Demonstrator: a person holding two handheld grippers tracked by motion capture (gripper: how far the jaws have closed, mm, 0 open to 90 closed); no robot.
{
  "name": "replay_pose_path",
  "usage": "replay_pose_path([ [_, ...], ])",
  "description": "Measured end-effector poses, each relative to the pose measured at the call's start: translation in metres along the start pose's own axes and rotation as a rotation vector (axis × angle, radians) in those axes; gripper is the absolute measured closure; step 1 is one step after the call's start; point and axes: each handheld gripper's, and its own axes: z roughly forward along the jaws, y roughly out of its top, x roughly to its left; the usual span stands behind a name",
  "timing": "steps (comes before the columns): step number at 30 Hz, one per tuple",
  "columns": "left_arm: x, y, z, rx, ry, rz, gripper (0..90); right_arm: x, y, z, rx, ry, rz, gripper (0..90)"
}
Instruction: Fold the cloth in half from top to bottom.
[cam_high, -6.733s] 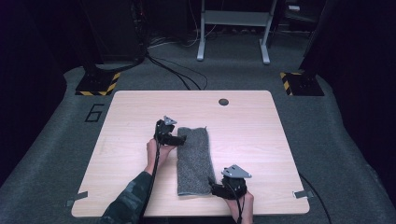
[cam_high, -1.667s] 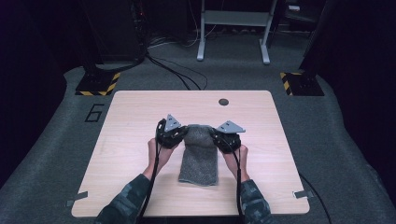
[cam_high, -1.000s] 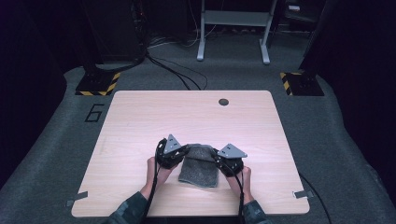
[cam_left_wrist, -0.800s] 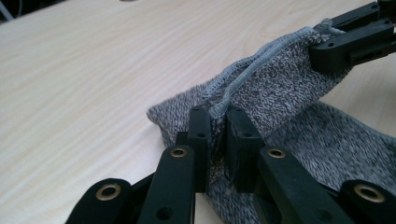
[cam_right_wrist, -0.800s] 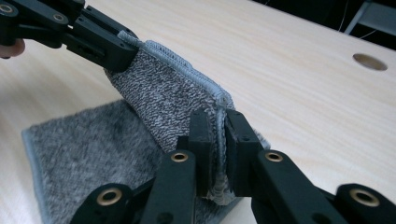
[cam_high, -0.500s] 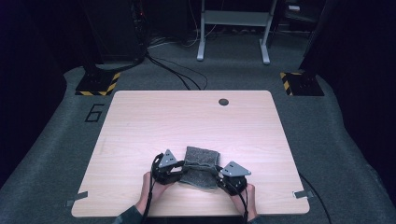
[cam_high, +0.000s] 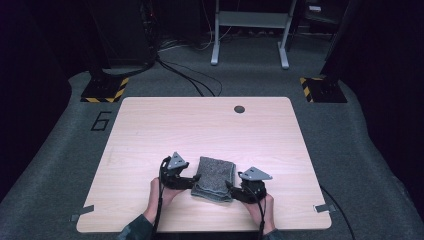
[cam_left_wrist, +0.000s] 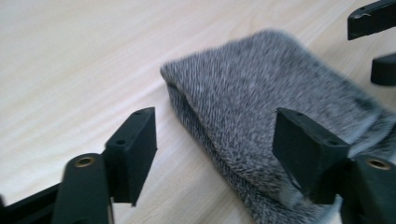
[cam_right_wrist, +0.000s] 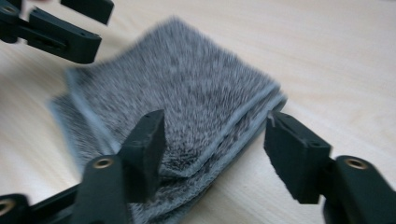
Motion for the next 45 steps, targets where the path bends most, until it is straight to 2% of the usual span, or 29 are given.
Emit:
replay_pose_path([
  [1, -0.002, -0.006, 0.006, 0.038, 0.014, 0.024, 27.6, 0.003, -0.002, 0.012, 0.064, -0.022, -0.012, 32.2],
  [2, -0.002, -0.006, 0.006, 0.038, 0.014, 0.024, 26.7, 0.004, -0.004, 0.016, 0.093, -0.024, -0.009, 30.6],
  [4, -0.005, -0.013, 0.007, 0.064, 0.031, 0.04, 26.2, 0.005, -0.005, 0.019, 0.109, -0.019, -0.015, 27.5],
  [5, -0.008, -0.02, 0.007, 0.076, 0.03, 0.04, 25.5, 0.006, -0.008, 0.022, 0.135, -0.034, -0.039, 25.3],
  [8, -0.012, -0.027, 0.005, 0.074, 0.044, 0.045, 24.8, 0.006, -0.009, 0.023, 0.156, -0.04, -0.043, 21.1],
  [10, -0.012, -0.028, 0.004, 0.079, 0.041, 0.046, 23.8, 0.006, -0.009, 0.023, 0.16, -0.048, -0.031, 19.3],
  [11, -0.013, -0.028, 0.005, 0.069, 0.052, 0.042, 23.8, 0.004, -0.009, 0.024, 0.169, -0.045, -0.05, 17.7],
  [12, -0.013, -0.028, 0.005, 0.072, 0.063, 0.05, 22.8, 0.003, -0.009, 0.025, 0.166, -0.052, -0.037, 16.2],
  [14, -0.012, -0.027, 0.006, 0.084, 0.07, 0.053, 17.5, 0.0, -0.008, 0.029, 0.172, -0.051, -0.049, 12.9],
  [15, -0.012, -0.027, 0.008, 0.079, 0.086, 0.046, 17.5, 0.0, -0.008, 0.029, 0.172, -0.051, -0.049, 12.9],
  [20, -0.009, -0.027, 0.012, 0.075, 0.085, 0.02, 12.2, -0.011, -0.002, 0.039, 0.184, -0.064, -0.047, 5.1],
  [21, -0.008, -0.026, 0.013, 0.076, 0.081, 0.015, 12.2, -0.011, -0.002, 0.039, 0.184, -0.064, -0.047, 5.1],
  [22, -0.006, -0.024, 0.013, 0.09, 0.084, 0.027, 12.1, -0.013, 0.0, 0.041, 0.191, -0.069, -0.048, 4.0],
  [28, 0.007, -0.015, 0.023, 0.095, 0.092, -0.004, 11.9, -0.023, 0.012, 0.056, 0.209, -0.102, -0.032, 2.1],
  [30, 0.011, -0.01, 0.027, 0.101, 0.098, -0.002, 11.7, -0.027, 0.016, 0.06, 0.216, -0.101, -0.039, 1.4],
  [32, 0.015, -0.008, 0.03, 0.105, 0.098, -0.013, 11.6, -0.031, 0.019, 0.065, 0.223, -0.106, -0.022, 0.6],
  [33, 0.018, -0.006, 0.031, 0.107, 0.105, -0.006, 11.6, -0.036, 0.022, 0.068, 0.232, -0.098, -0.012, 0.0],
  [37, 0.02, -0.004, 0.033, 0.105, 0.103, -0.022, 11.6, -0.039, 0.024, 0.072, 0.232, -0.095, -0.005, 0.0],
  [45, 0.022, -0.003, 0.035, 0.102, 0.108, -0.026, 11.5, -0.043, 0.025, 0.073, 0.241, -0.076, 0.019, 0.0],
])
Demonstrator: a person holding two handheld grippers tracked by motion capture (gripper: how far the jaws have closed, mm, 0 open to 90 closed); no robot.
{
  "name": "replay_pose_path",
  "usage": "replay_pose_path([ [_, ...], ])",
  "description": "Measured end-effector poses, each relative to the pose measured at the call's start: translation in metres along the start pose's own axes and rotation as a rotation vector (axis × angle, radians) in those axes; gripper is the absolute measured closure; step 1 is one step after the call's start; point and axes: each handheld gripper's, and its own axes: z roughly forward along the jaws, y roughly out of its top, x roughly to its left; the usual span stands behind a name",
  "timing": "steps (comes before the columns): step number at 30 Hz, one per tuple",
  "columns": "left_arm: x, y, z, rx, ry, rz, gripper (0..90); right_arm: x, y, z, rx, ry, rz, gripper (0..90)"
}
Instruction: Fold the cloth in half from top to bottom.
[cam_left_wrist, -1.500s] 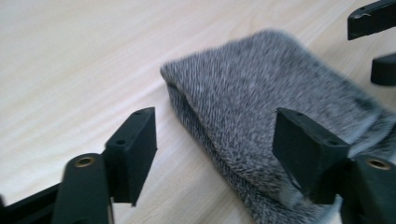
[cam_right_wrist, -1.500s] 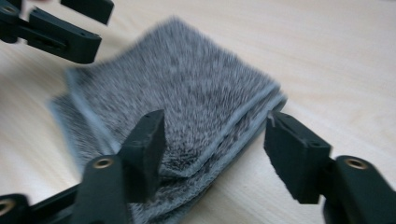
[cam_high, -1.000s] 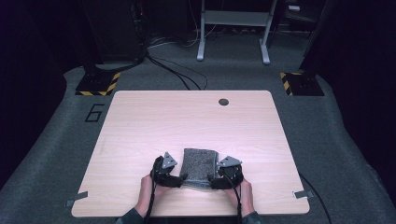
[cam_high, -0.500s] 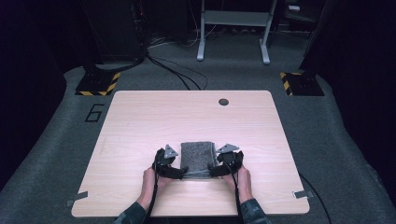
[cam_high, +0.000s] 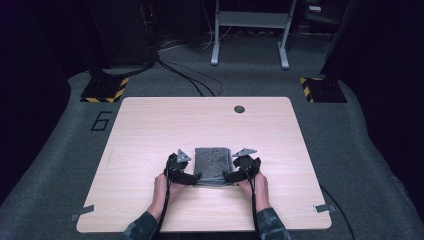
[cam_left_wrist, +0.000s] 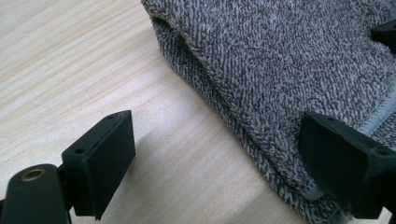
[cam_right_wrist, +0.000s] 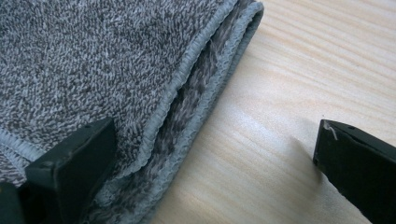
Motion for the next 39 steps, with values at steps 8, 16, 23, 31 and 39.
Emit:
replay_pose_path([
  [8, 0.002, 0.001, 0.001, 0.004, 0.001, 0.0, 11.2, 0.0, 0.001, 0.001, -0.005, -0.014, -0.01, 0.0],
  [16, 0.004, 0.001, -0.009, -0.034, 0.006, -0.021, 12.3, -0.002, 0.001, -0.005, -0.045, 0.027, -0.024, 0.0],
  [23, 0.009, -0.003, -0.042, -0.101, 0.016, -0.027, 13.3, -0.001, -0.003, -0.031, -0.101, 0.037, -0.031, 0.0],
  [31, 0.02, -0.028, -0.079, -0.124, 0.061, -0.027, 14.6, -0.016, -0.027, -0.075, -0.162, 0.005, -0.01, 0.0],
  [39, 0.044, -0.076, -0.093, -0.068, 0.138, -0.097, 14.5, -0.06, -0.088, -0.105, -0.12, -0.144, 0.073, 0.0],
])
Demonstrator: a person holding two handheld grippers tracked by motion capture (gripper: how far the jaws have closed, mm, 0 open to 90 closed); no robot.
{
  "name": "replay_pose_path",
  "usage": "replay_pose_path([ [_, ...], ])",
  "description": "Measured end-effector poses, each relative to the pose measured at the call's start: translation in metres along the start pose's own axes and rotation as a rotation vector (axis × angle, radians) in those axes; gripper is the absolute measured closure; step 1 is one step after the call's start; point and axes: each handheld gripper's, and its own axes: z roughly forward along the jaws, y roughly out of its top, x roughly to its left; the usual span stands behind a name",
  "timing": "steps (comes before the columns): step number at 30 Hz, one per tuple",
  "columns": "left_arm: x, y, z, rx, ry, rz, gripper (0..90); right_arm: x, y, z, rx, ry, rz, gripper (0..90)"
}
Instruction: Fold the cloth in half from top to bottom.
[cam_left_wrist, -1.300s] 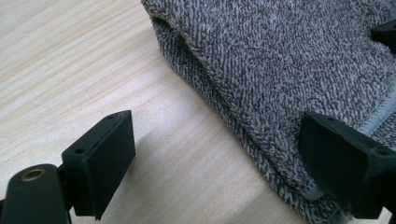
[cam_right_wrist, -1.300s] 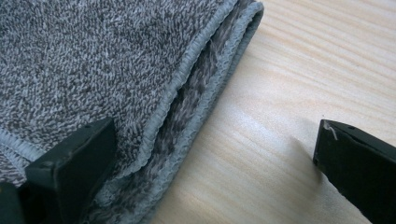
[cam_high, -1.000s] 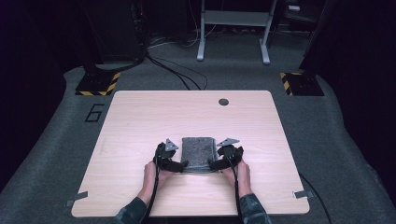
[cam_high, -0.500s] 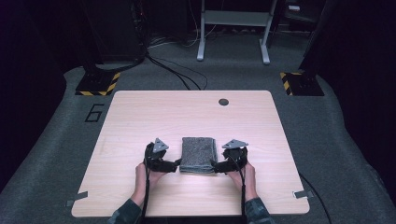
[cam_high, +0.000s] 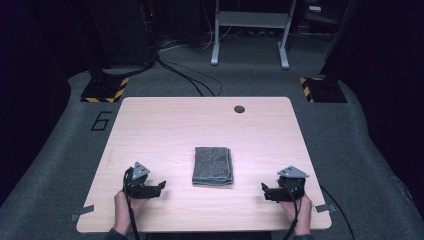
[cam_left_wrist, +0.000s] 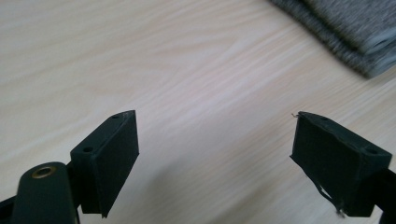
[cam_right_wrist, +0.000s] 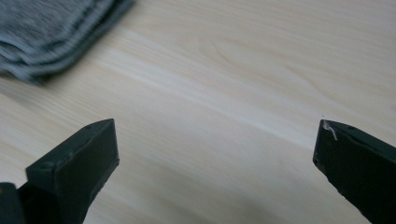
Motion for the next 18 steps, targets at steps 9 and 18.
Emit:
replay_pose_path([
  [9, 0.019, -0.025, -0.004, 0.025, 0.058, -0.055, 12.6, -0.032, -0.036, -0.002, 0.021, -0.05, 0.081, 0.0],
  [18, 0.02, -0.02, 0.001, 0.04, 0.077, -0.065, 8.8, -0.033, -0.034, 0.005, 0.05, 0.007, 0.061, 0.0],
])
